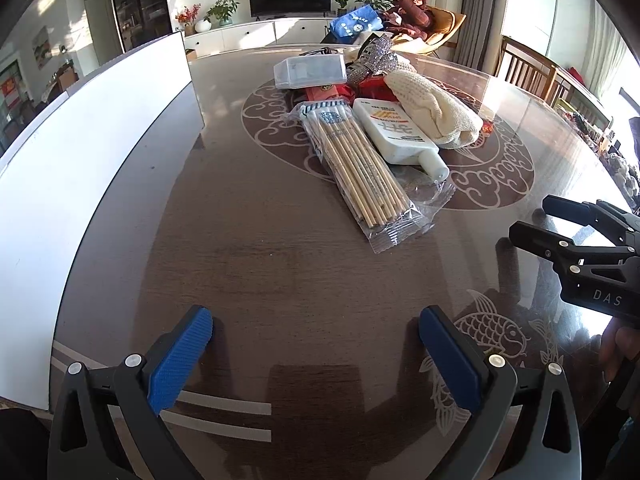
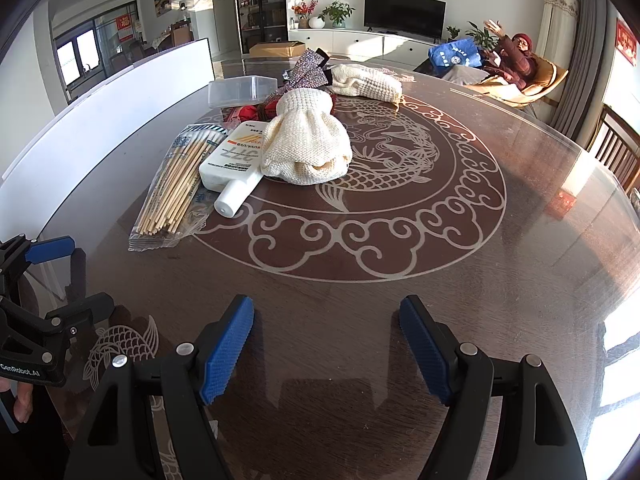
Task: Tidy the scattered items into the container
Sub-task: 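Return both tools to the table toward the remaining items, then grasp the bagged bamboo sticks with the left tool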
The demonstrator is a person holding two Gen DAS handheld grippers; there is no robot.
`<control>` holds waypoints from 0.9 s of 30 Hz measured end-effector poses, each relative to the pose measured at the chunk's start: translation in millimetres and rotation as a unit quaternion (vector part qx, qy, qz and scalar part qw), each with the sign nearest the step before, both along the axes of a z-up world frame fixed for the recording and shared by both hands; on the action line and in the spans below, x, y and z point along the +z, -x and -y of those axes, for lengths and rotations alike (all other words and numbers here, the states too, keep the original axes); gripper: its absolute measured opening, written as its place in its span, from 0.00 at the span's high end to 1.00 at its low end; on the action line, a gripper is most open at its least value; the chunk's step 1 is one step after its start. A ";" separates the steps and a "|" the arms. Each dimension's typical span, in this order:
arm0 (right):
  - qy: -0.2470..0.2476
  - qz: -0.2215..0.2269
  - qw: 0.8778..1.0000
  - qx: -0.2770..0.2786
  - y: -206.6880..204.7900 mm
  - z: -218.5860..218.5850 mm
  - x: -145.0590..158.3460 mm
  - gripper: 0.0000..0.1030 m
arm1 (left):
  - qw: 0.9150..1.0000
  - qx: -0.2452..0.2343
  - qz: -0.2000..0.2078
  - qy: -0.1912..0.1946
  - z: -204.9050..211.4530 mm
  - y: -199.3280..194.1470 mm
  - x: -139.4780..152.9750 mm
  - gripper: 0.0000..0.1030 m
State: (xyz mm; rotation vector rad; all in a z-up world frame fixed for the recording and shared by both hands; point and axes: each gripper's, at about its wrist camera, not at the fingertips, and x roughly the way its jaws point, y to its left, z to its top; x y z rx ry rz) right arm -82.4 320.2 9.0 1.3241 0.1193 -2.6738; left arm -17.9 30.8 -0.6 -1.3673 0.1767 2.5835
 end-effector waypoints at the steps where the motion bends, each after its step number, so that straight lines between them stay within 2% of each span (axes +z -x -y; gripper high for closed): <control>1: 0.000 0.000 1.000 0.000 0.0 -0.2 0.0 0.26 | 1.000 -0.001 0.001 0.000 0.1 0.1 -0.1 0.00; 14: 0.000 0.000 1.000 0.000 0.1 -0.2 -0.2 0.26 | 1.000 -0.005 0.007 0.000 0.6 -0.4 -0.5 0.00; 18: 0.000 0.000 1.000 0.000 0.3 -0.4 -0.3 0.26 | 1.000 -0.007 0.021 -0.002 -2.3 4.3 1.3 0.00; 20: 0.000 0.000 1.000 0.000 0.3 0.0 -0.4 0.26 | 0.998 -0.032 0.036 -0.027 -6.9 10.1 4.6 0.00; 22: 0.000 0.000 1.000 0.000 0.4 -0.4 -0.4 0.26 | 0.997 -0.036 0.047 -0.051 -7.9 18.0 7.0 0.00; 27: 0.001 0.000 1.000 0.000 0.9 0.1 -0.3 0.26 | 0.995 -0.034 0.065 -0.071 -13.7 46.2 8.9 0.00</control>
